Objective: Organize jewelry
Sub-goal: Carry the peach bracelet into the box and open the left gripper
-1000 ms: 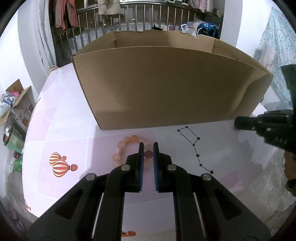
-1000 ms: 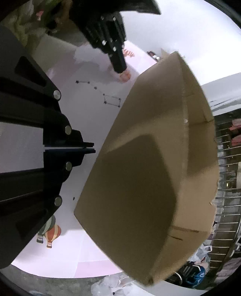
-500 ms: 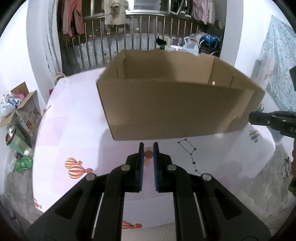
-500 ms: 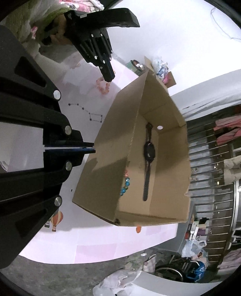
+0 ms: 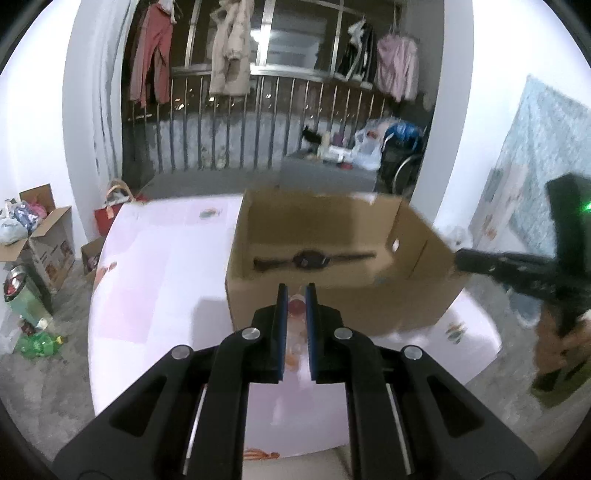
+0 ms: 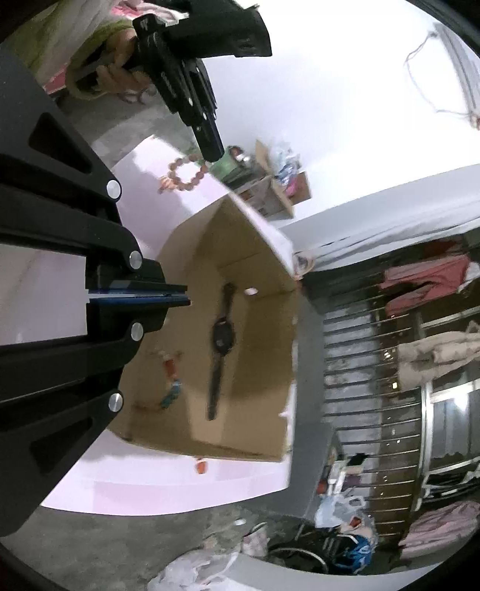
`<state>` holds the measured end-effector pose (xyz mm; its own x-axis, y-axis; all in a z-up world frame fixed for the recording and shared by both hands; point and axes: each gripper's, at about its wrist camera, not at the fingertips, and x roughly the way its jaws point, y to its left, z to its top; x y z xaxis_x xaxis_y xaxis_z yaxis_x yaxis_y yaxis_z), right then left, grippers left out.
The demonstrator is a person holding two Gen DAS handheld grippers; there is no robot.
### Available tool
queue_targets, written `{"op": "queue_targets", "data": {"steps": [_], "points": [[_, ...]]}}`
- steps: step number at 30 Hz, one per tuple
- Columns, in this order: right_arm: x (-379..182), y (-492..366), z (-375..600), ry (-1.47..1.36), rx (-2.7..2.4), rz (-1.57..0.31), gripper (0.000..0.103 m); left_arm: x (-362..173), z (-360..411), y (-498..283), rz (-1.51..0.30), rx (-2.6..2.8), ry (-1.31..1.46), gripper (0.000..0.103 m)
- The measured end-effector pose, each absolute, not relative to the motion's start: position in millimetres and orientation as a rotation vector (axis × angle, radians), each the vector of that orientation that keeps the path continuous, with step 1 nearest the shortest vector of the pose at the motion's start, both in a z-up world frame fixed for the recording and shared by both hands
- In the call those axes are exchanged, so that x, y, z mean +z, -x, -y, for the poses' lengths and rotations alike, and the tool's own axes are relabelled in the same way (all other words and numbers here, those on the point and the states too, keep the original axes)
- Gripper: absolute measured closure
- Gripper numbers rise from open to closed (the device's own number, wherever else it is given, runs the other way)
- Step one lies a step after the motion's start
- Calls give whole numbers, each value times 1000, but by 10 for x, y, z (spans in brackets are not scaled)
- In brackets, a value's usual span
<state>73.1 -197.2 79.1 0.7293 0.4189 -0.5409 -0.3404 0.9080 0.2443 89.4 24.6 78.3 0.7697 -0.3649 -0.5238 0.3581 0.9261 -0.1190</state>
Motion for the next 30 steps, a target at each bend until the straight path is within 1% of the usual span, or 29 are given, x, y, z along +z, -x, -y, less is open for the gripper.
{"op": "queue_targets", "data": {"steps": [7, 12, 15, 20, 24, 30], "points": [[1034, -953, 2047, -191, 462, -544, 102, 1270, -329, -1000, -486, -450, 90, 95], [1023, -1232, 2065, -181, 441, -570, 102, 1386, -197, -1304, -463, -490, 90, 95], [948, -1389, 2058, -173, 417, -617, 102, 1266, -39, -1582, -516, -517, 86, 95], [736, -1713, 2104, -185, 368, -726, 102, 793, 222, -2127, -681, -508, 87, 95], [597, -1925, 2110, -189, 337, -794, 102, 482, 315, -2425, -778, -476, 74, 95], [440, -2146, 2149, -203, 290, -849, 102, 260, 391, -2670, -835, -437, 49, 94]]}}
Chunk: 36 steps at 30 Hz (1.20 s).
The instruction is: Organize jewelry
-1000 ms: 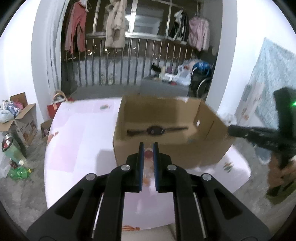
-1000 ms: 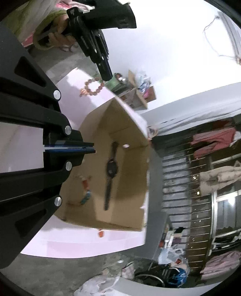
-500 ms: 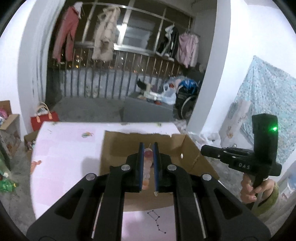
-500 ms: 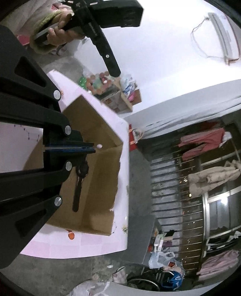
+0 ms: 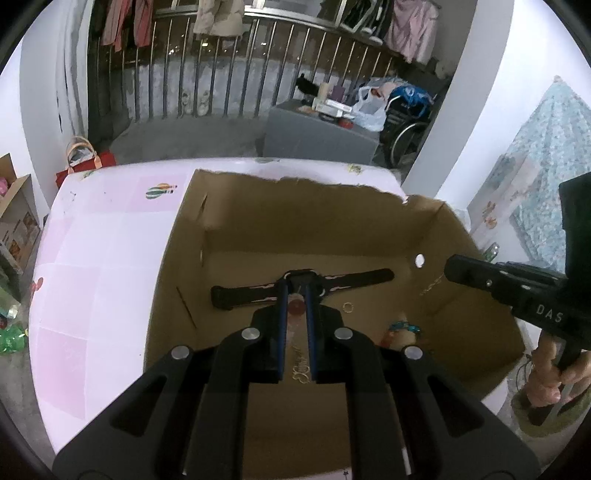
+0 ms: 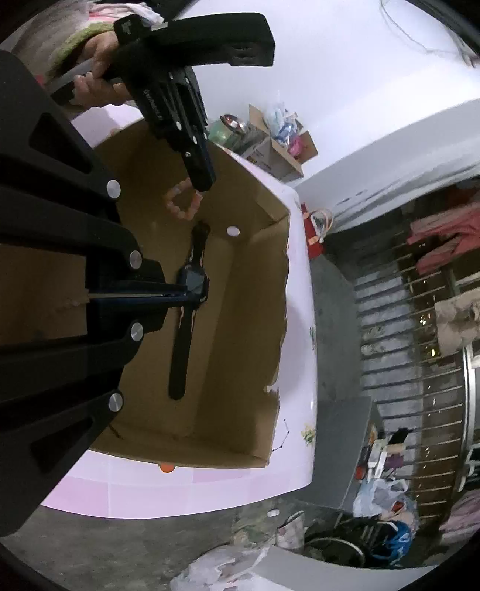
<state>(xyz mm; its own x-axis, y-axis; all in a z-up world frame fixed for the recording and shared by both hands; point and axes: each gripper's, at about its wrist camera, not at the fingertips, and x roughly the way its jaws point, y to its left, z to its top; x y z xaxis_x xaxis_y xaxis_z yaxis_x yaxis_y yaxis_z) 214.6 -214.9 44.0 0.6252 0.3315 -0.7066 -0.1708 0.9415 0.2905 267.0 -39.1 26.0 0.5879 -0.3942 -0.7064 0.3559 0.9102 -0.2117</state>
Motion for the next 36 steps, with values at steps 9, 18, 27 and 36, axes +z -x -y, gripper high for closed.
{"op": "queue_targets", "data": {"steps": [9, 18, 27, 36], "points": [[374, -2133, 2239, -226, 249, -854, 87, 255, 299, -2615, -808, -406, 80, 65], [541, -1876, 2378, -236, 203, -782, 67, 476, 159, -2364, -730, -383, 82, 41], [593, -1423, 2839, -342, 84, -749, 43, 618, -337, -2152, -709, -245, 120, 20], [78, -1347, 2948, -558, 157, -920, 42, 223, -578, -2291, -922, -185, 270, 18]]}}
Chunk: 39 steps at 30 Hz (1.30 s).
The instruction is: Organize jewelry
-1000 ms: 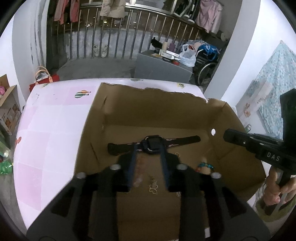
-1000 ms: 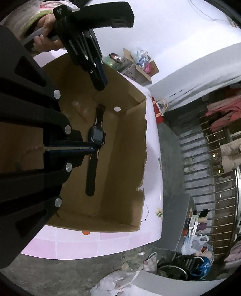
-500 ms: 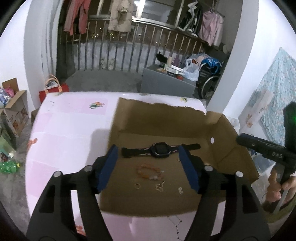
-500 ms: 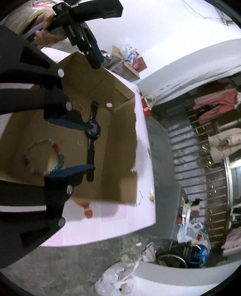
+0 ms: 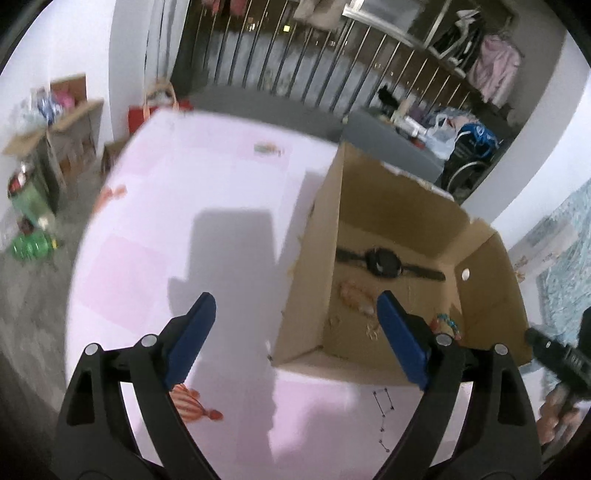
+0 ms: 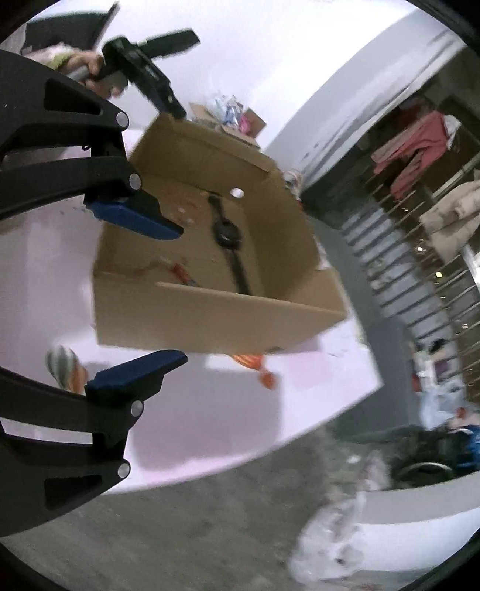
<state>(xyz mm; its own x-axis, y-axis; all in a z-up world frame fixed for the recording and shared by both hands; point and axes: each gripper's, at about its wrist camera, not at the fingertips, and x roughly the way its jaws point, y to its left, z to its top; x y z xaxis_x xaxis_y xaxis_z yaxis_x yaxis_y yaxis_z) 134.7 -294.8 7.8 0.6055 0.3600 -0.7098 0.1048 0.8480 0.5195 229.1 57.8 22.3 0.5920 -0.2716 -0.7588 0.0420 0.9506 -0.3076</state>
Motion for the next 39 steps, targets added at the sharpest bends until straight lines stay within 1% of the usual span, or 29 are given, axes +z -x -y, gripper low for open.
{"op": "queue_targets", "data": {"steps": [4, 6, 10, 14, 20, 30, 39], "points": [[-87, -1396, 2797, -553, 188, -979, 42, 79, -498, -2324, -958, -208, 289, 18], [-98, -1421, 2752, -537, 188, -977, 36, 15, -433, -2331, -975, -219, 294, 18], [-98, -1445, 2716, -519, 204, -986, 33, -33, -278, -2304, -1000, -278, 308, 18], [-92, -1436, 2739, -514, 226, -995, 33, -25, -77, -2227, -975, -235, 243, 17], [-58, -1452, 2829, -496, 242, -1004, 33, 7, -9, -2120, -984, -224, 262, 17], [-26, -1367, 2751, -452, 246, -1012, 33, 83, -130, -1857, -1008, -205, 305, 16], [-63, -1193, 2741, -488, 247, -1005, 33, 73, -164, -1691, -1013, -212, 327, 16]]}}
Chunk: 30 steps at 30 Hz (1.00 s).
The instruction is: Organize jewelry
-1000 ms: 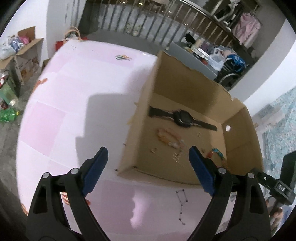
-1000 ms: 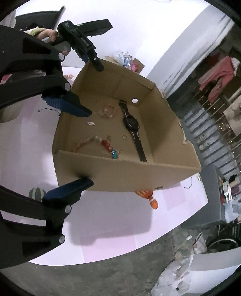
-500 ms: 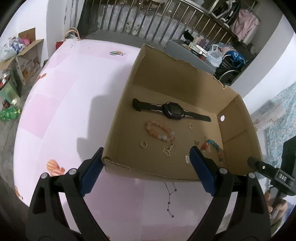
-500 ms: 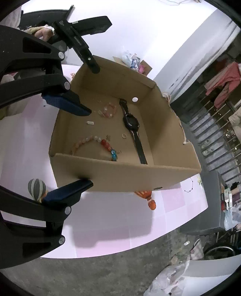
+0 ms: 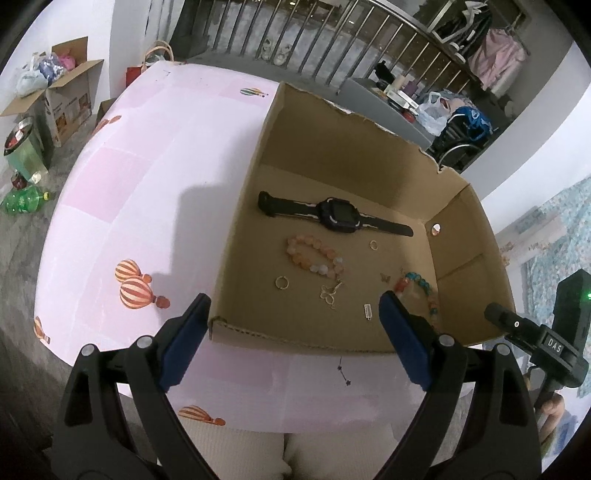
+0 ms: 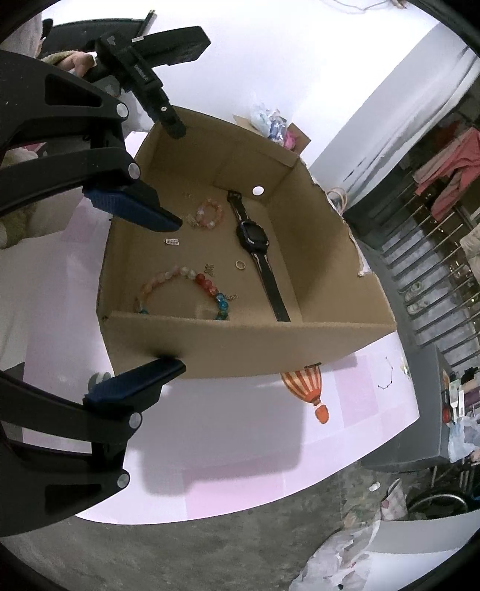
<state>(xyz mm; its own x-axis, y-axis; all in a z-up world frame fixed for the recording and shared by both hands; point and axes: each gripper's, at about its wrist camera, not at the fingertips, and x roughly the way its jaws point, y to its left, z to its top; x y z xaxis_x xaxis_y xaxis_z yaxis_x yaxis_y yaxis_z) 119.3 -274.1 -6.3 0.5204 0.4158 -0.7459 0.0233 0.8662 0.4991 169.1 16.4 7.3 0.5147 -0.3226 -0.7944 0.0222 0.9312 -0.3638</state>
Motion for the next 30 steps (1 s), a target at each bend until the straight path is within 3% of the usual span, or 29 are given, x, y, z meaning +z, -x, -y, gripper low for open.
{"op": "queue_targets", "data": {"steps": [8, 30], "points": [[77, -1048, 2750, -467, 217, -947, 33, 242, -165, -1583, -939, -154, 258, 15], [443, -584, 2668, -320, 102, -856, 16, 539, -181, -1053, -823, -51, 91, 13]]}}
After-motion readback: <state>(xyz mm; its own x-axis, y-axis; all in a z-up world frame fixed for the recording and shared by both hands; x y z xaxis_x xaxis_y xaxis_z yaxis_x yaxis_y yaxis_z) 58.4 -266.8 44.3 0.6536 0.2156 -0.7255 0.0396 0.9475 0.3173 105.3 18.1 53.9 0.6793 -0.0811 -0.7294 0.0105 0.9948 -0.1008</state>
